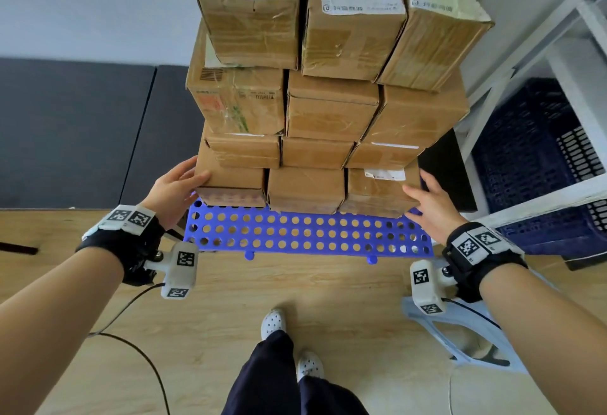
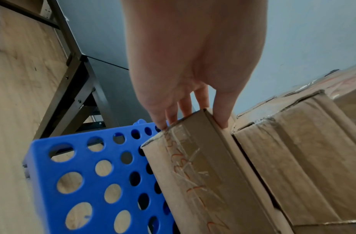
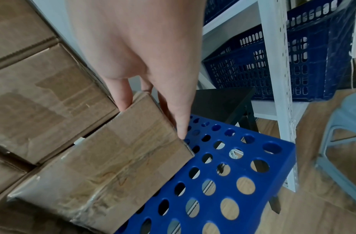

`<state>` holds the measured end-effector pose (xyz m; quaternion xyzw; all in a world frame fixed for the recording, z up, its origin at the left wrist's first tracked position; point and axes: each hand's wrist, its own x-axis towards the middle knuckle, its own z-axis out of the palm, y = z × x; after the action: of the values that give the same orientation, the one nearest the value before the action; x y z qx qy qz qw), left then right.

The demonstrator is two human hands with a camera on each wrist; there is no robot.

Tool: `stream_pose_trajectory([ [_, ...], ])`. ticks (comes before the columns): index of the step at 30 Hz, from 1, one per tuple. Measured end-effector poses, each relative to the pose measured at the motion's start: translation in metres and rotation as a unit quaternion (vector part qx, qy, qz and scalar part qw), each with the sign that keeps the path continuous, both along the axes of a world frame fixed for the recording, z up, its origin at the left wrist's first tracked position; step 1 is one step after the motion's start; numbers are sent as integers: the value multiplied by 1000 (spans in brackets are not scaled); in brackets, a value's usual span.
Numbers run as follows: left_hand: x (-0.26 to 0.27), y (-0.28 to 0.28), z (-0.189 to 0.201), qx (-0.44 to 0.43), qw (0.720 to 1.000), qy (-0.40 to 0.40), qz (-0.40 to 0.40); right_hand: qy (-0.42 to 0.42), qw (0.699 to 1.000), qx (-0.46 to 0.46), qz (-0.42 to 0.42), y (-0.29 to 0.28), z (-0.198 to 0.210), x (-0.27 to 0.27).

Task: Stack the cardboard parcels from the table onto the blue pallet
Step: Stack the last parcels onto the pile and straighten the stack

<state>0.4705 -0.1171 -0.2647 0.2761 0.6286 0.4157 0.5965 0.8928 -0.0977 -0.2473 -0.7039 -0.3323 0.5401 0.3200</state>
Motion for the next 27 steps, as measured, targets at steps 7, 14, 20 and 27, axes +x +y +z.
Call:
stream_pose_trajectory([
  [7, 0, 2, -2, -6, 1000, -3, -17, -11, 1000, 7, 19, 6, 3, 1],
  [14, 4, 1, -1, -2, 1000, 0, -21, -3, 1000, -3, 7, 10, 0, -3],
  [20, 11, 0, -2, 1, 1000, 3, -20, -7, 1000, -7, 1, 12, 0, -7],
  [27, 14, -3, 2, -14, 1000, 17, -6, -24, 1000, 4, 3, 13, 4, -6],
])
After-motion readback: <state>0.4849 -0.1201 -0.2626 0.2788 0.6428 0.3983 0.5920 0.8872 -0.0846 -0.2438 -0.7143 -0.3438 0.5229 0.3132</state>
